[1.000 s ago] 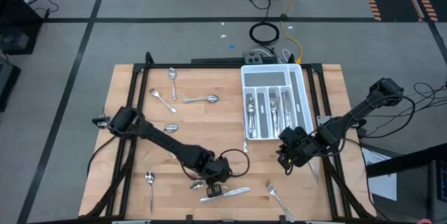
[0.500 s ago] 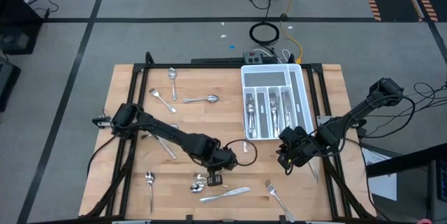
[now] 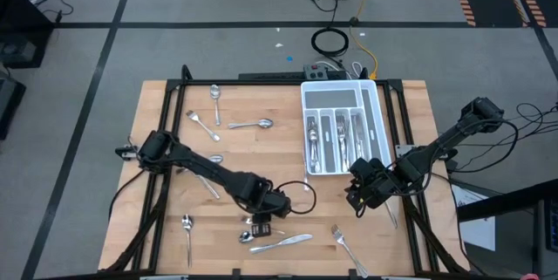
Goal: Sort silverware
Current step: Put the silver spoon into the white silverware tray
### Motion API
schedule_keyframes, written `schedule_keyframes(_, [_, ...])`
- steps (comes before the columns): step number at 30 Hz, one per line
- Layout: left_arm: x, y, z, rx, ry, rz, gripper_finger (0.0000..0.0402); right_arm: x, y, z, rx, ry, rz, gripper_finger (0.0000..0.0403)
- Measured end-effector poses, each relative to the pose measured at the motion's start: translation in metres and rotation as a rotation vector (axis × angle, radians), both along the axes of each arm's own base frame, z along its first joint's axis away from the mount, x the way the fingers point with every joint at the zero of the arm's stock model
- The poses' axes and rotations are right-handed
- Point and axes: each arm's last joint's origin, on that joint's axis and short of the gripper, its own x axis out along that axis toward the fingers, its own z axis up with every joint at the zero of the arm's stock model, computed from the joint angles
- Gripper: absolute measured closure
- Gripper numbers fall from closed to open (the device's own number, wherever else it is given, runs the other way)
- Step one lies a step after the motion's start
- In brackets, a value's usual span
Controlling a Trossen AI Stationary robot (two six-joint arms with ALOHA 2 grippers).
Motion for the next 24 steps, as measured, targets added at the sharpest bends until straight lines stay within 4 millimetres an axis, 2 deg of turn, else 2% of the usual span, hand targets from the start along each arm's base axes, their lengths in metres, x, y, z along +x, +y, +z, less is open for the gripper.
schedule_keyframes(4, [0.002,-0.003,-0.003,0.003,-0.038,0.098,0.0246,0.000,0.000,0.000,0.000,0.001,0.000,0.0209])
schedule_keyframes(9, [0.006,-0.003,-0.003,0.037,-0.086,0.186,0.0242,0.000,0.000,0.000,-0.004,0.005,0.014,0.0212])
schedule_keyframes(20, [0.008,-0.006,-0.028,0.022,0.017,0.287,0.0242,-0.001,0.000,-0.001,-0.016,0.015,0.025,0.0215])
schedule_keyframes(24, [0.007,-0.009,-0.031,0.005,0.035,0.310,0.0242,-0.002,-0.001,-0.001,-0.022,0.024,0.025,0.0215])
